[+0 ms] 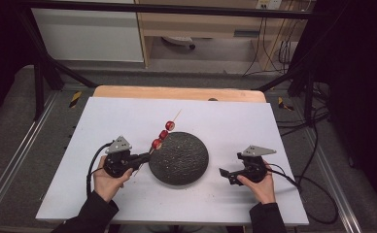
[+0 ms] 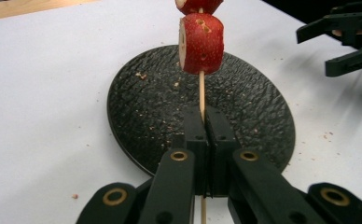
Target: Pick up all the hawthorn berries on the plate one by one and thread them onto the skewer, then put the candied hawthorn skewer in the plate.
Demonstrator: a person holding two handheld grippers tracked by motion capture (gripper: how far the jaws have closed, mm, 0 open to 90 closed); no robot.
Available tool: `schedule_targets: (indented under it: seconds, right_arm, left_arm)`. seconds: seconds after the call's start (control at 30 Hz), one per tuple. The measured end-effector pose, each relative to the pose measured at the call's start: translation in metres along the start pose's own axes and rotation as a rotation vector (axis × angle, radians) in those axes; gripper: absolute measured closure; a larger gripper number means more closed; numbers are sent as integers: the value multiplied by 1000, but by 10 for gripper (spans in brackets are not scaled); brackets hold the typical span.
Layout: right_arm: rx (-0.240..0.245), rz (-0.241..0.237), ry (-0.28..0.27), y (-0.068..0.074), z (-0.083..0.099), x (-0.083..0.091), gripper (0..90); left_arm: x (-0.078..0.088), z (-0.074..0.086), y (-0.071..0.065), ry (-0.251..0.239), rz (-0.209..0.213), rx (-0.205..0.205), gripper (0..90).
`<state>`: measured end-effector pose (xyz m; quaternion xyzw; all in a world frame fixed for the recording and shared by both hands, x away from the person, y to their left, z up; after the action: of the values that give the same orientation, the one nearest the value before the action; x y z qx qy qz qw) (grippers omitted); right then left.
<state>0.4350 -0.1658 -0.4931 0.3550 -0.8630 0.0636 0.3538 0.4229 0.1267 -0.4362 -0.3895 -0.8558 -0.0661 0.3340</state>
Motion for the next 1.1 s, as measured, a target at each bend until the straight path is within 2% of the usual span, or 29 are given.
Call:
schedule_targets:
  seconds: [0.17,0.4,0.57,0.73,0.9,0.97,1.1]
  right_arm:
    - [14,-2,32,-6,14,2,4]
    - [22,-18,38,-6,27,5,4]
    - [32,-15,34,-5,29,8,5]
    - [22,-11,38,-6,33,8,5]
    - [18,-13,31,-7,34,10,5]
    - [19,-12,32,-8,35,10,5]
    - [15,-14,29,-9,35,10,5]
  left_arm:
    - [-5,-3,0,49,-10,-13,886]
    - [-21,-2,2,121,-16,-15,886]
    - [-33,2,2,176,-34,-17,886]
    - [-44,7,1,236,-35,-15,886]
    - [-55,14,-4,300,-52,-32,886]
    - [-58,17,-6,314,-59,-44,886]
    - [-65,20,-5,343,-65,-42,886]
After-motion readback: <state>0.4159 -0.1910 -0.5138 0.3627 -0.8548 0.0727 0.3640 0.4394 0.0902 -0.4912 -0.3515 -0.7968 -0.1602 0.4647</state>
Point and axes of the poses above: each handheld gripper's, and its own axes: x roughly backward along the jaws, z roughly out of its underside, y roughly to its left, the point moved 10 cm from there along -x, roughly forward along the jaws, and after that the axes turned 6 degrees about y, right-handed, at the moved point
